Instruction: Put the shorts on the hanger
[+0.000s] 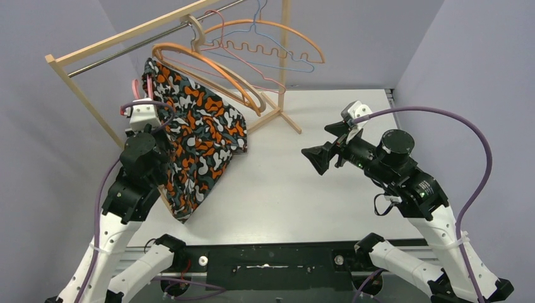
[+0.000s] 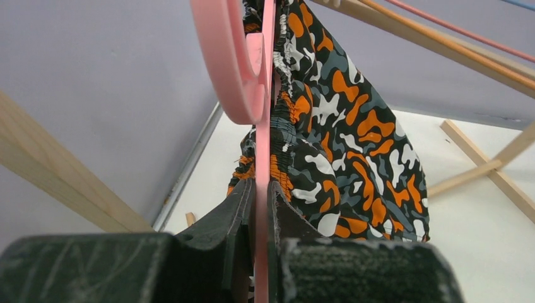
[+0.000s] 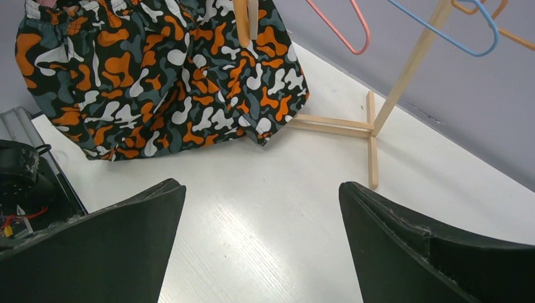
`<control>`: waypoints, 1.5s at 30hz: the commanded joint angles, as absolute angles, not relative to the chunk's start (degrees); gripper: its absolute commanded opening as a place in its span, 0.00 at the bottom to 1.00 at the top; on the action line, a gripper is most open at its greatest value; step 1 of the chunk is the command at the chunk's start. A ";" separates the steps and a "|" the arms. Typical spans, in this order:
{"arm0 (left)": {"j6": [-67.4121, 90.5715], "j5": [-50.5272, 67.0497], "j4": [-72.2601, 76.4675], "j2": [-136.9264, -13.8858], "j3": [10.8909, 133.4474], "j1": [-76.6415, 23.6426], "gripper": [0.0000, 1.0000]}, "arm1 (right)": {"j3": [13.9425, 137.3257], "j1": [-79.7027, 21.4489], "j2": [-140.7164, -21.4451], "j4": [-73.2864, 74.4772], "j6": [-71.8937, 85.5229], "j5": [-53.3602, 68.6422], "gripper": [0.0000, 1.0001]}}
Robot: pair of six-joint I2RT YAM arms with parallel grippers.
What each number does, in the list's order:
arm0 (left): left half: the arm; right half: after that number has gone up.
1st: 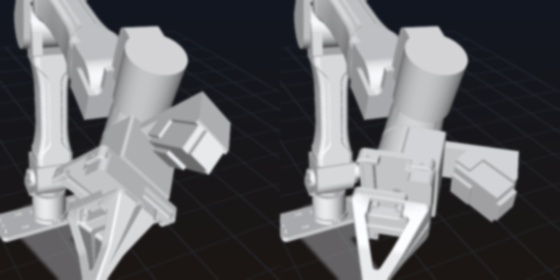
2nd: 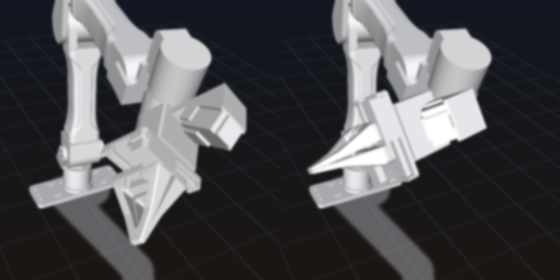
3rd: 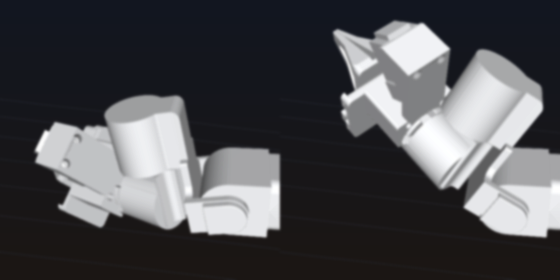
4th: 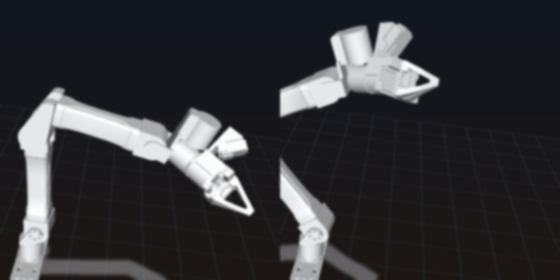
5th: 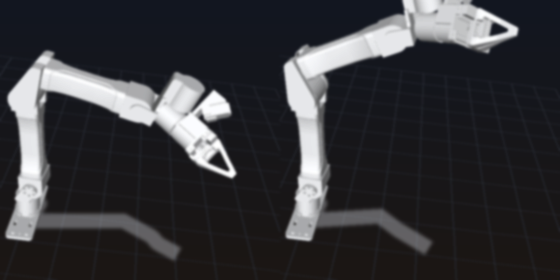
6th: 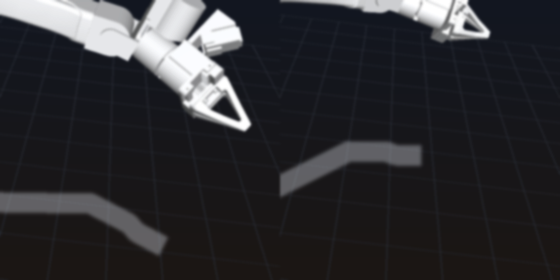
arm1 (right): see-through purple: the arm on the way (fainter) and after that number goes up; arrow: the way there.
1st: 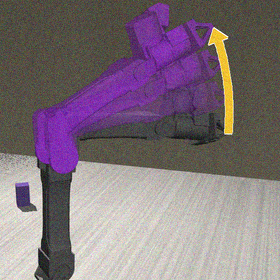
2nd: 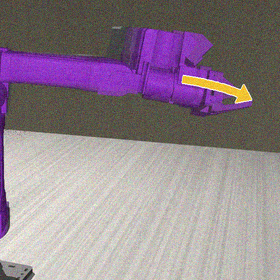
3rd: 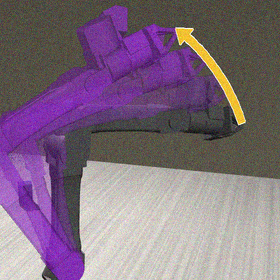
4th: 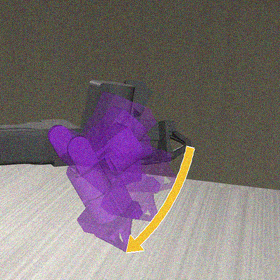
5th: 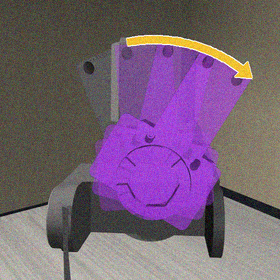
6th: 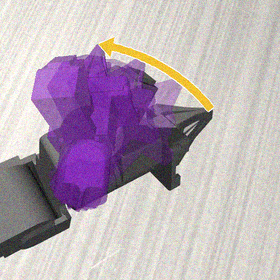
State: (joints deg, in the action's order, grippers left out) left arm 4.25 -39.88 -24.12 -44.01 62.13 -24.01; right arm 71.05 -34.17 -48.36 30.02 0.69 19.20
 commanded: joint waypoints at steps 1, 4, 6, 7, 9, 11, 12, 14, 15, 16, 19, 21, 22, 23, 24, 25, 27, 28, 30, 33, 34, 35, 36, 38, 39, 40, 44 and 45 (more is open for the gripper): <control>0.02 -45.88 -11.74 -46.59 68.06 -23.82 0.00 | 73.15 -34.19 -48.96 26.57 0.37 17.98 0.98; -2.59 -47.62 -7.96 -48.23 68.43 -23.82 0.00 | 73.12 -34.19 -49.00 26.16 0.57 18.52 0.98; -5.94 -48.58 -2.71 -48.46 67.11 -23.82 0.00 | 73.29 -34.26 -48.89 26.31 0.61 18.64 0.97; -8.13 -48.79 0.40 -48.39 66.18 -23.82 0.00 | 73.30 -34.27 -48.80 26.43 0.47 18.61 0.98; -11.29 -49.58 3.87 -49.01 66.08 -23.82 0.00 | 73.14 -34.23 -48.33 26.50 0.07 18.50 0.98; -12.39 -50.95 3.88 -50.47 68.25 -23.82 0.00 | 72.97 -34.23 -47.89 26.54 -0.10 18.20 0.98; -13.12 -51.09 4.17 -51.07 68.97 -23.82 0.00 | 72.89 -34.27 -47.66 26.64 -0.39 18.08 0.98; -14.18 -51.04 5.41 -51.41 69.28 -23.82 0.00 | 72.57 -34.27 -47.37 26.48 -0.47 17.89 0.98; -14.45 -50.88 5.83 -51.42 69.19 -23.82 0.00 | 72.37 -34.28 -47.26 26.45 -0.44 17.86 0.98; -14.79 -50.47 6.08 -51.42 69.05 -23.82 0.00 | 72.15 -34.23 -47.24 26.38 -0.38 17.91 0.98; -15.82 -49.49 7.00 -51.56 68.64 -23.82 0.00 | 71.81 -34.25 -47.20 26.37 -0.36 17.91 0.97; -18.33 -49.83 9.26 -51.91 68.29 -23.82 0.00 | 71.70 -34.25 -47.13 26.28 -0.42 17.85 0.98; -18.88 -50.22 10.05 -52.24 68.51 -23.82 0.00 | 71.76 -34.25 -47.11 26.30 -0.41 17.84 0.98; -19.39 -50.61 10.63 -52.58 68.81 -23.82 0.00 | 71.80 -34.27 -46.99 26.32 -0.36 17.80 0.97; -19.79 -50.66 11.15 -52.94 69.08 -23.82 0.00 | 71.81 -34.28 -47.01 26.44 -0.41 17.84 0.97; -19.67 -50.49 11.24 -53.19 69.42 -23.82 0.00 | 71.69 -34.31 -46.89 26.45 -0.52 17.80 0.98; -18.98 -50.28 11.28 -53.84 69.75 -23.82 0.00 | 71.28 -34.28 -46.65 26.40 -0.54 17.67 0.98; -18.69 -50.39 11.21 -54.21 69.97 -23.82 0.00 | 71.02 -34.28 -46.52 26.33 -0.59 17.62 0.98; -18.38 -50.93 11.08 -55.00 70.28 -23.77 0.00 | 70.57 -34.23 -46.33 26.37 -0.57 17.66 0.98; -17.49 -51.82 10.38 -56.44 71.50 -23.73 0.00 | 70.22 -34.24 -45.96 26.57 -0.61 17.58 0.98; -16.80 -51.80 9.84 -56.87 72.21 -23.65 0.00 | 70.18 -34.27 -45.81 26.66 -0.68 17.51 0.98; -16.11 -51.79 9.27 -57.33 72.93 -23.65 0.00 | 70.12 -34.30 -45.57 26.78 -0.76 17.49 0.98; -15.57 -51.81 8.75 -57.77 73.67 -23.67 0.00 | 70.09 -34.28 -45.42 26.91 -0.95 17.47 0.98; -14.93 -51.85 8.48 -58.62 74.59 -23.64 0.00 | 69.95 -34.27 -45.16 27.13 -1.18 17.36 0.98; -14.84 -51.87 8.63 -58.82 74.81 -23.64 0.00 | 69.78 -34.28 -45.01 27.28 -1.30 17.32 0.98; -15.06 -51.85 8.90 -59.13 75.06 -23.64 0.00 | 69.51 -34.29 -44.78 27.33 -1.32 17.27 0.98; -15.61 -51.81 9.22 -59.88 76.21 -23.64 0.00 | 68.28 -34.28 -43.95 27.44 -1.30 17.21 0.98; -15.82 -52.03 9.35 -60.12 76.50 -23.64 0.00 | 68.09 -34.27 -43.78 27.58 -1.29 17.29 0.98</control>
State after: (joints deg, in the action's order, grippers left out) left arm -15.86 -52.07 3.46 -60.27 71.48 -23.92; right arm 68.84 -34.17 -44.99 29.63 -0.80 18.24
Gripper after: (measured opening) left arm 0.055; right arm 0.977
